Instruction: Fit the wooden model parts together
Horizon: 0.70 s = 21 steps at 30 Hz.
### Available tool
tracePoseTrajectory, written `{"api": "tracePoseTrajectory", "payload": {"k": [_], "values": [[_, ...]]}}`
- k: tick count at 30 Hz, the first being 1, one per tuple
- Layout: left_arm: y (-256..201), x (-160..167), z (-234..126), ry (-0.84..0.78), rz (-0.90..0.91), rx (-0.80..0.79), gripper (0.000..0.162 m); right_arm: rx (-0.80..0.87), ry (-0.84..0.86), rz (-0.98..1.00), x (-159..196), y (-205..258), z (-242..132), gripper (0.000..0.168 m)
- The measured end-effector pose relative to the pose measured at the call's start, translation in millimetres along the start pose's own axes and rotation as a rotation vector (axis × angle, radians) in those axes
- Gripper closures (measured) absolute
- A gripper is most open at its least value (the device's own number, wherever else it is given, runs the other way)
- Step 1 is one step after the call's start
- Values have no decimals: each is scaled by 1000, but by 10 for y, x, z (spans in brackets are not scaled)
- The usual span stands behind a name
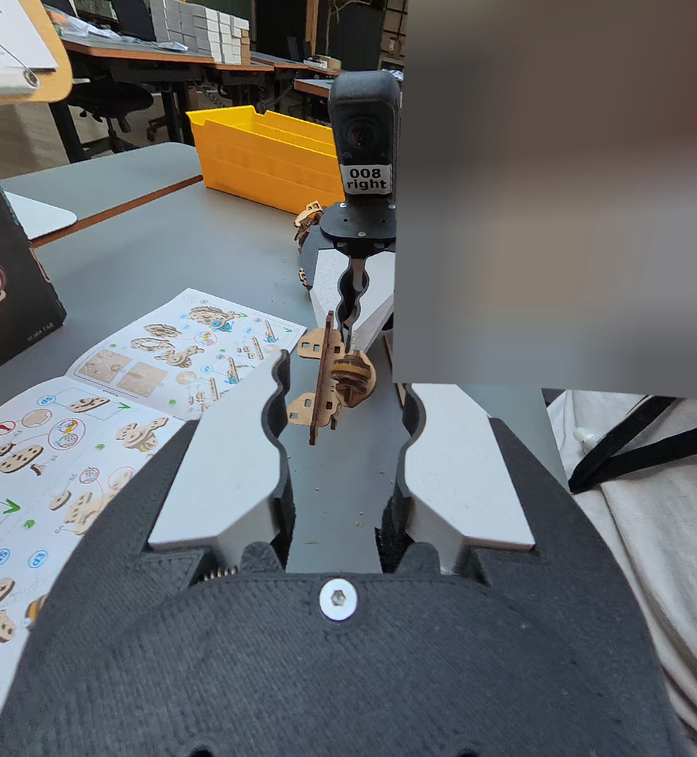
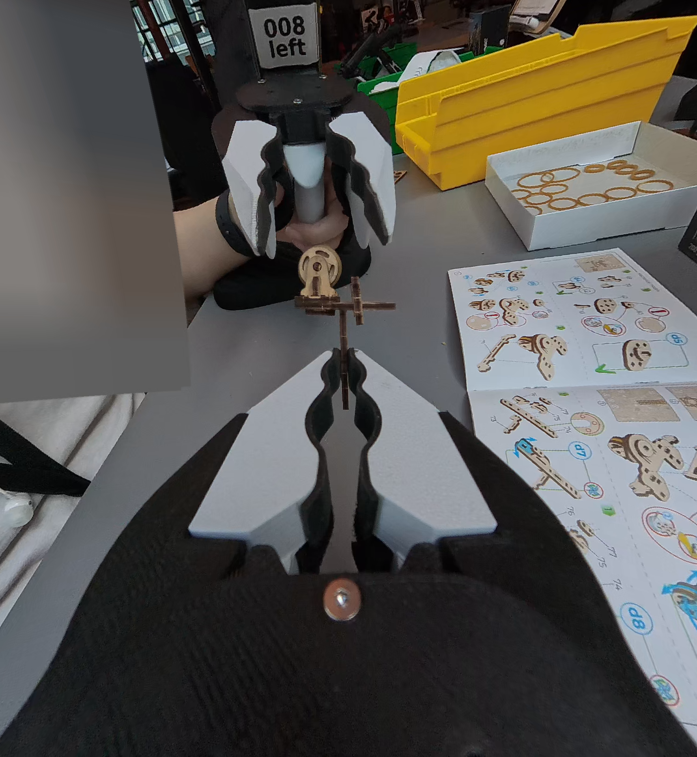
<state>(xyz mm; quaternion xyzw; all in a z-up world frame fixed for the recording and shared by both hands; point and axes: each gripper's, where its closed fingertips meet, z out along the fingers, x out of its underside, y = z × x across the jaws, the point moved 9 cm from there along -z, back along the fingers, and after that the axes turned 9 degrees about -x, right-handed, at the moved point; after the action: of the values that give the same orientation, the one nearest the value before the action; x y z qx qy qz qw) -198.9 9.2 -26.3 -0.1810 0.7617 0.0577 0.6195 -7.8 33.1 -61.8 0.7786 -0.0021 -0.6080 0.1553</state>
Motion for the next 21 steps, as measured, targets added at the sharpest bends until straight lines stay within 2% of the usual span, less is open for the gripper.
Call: {"api": "tracePoseTrajectory", "payload": {"k": [6, 14, 21], "values": [[8, 74, 97, 55, -53, 22, 110, 39, 52, -55, 4, -3, 31, 167], [-6, 140, 163, 119, 14, -21, 117, 40, 75, -60, 12, -3, 73, 166], [-22, 1, 79, 85, 53, -51, 129, 64, 93, -94, 1, 10, 88, 166]]}}
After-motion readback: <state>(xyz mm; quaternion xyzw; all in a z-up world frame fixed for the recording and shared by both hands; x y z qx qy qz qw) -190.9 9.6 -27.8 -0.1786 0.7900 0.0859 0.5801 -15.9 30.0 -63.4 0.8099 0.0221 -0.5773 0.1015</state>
